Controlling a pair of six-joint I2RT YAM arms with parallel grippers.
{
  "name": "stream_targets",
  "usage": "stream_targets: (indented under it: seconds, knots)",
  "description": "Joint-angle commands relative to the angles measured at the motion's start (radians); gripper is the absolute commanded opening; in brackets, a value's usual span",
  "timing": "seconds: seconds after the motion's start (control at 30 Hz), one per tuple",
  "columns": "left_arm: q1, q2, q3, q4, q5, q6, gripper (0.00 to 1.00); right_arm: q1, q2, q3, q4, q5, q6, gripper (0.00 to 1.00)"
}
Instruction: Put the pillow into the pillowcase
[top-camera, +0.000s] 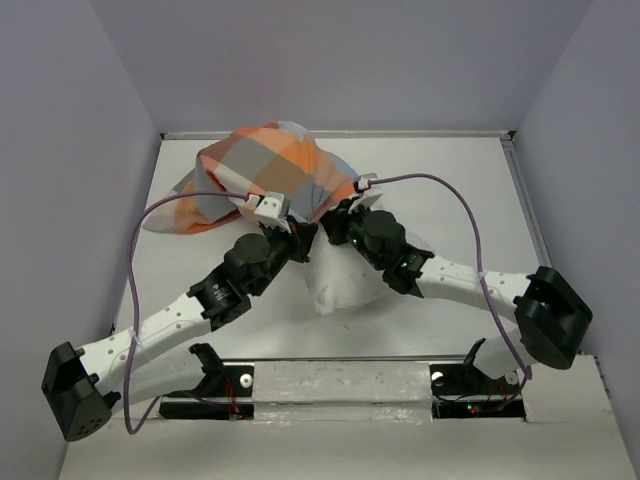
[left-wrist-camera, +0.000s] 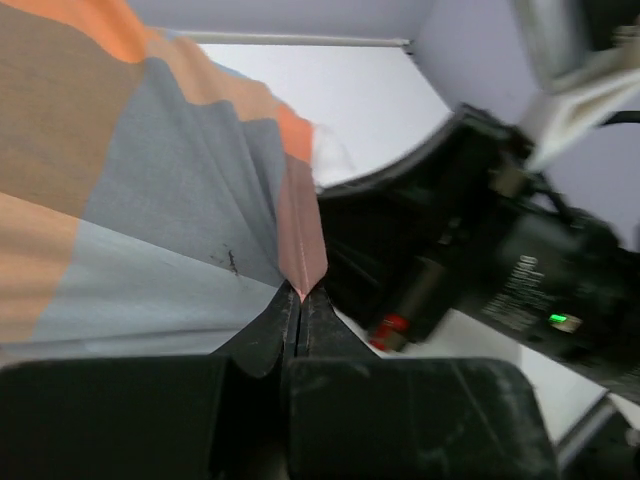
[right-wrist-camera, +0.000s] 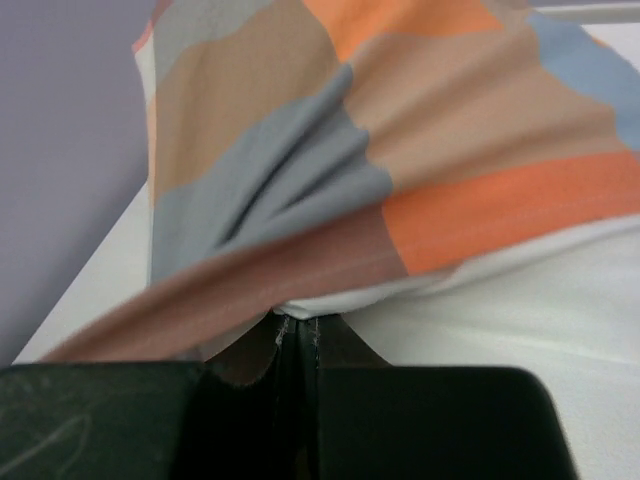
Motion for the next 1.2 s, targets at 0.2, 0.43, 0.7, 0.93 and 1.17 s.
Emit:
stream_targets:
  seconds: [0.2, 0.43, 0.7, 0.93, 1.17]
  knots:
    - [-0.041, -0.188, -0.022, 0.028, 0.288, -0.326, 0.00, -0.057, 0.168, 0.132, 0.263, 0.046, 0.083, 0.00]
    - [-0.020, -0.200, 0.171, -0.125, 0.121, -0.233, 0.00, 0.106, -0.054, 0.098, -0.008, -0.156, 0.009, 0.00]
    - [-0.103, -0.234, 0.484, -0.376, -0.103, -0.095, 0.00, 0.354, -0.087, 0.440, -0.560, -0.455, -0.052, 0.00]
    - [-0.081, 0.081, 0.728, -0.512, -0.179, -0.035, 0.00, 0.212, -0.200, 0.358, -0.521, -0.628, 0.163, 0.00]
    - [0.064, 0.442, 0.850, -0.450, 0.062, -0.012, 0.61, -0.227, -0.111, 0.074, -0.348, -0.750, 0.322, 0.00]
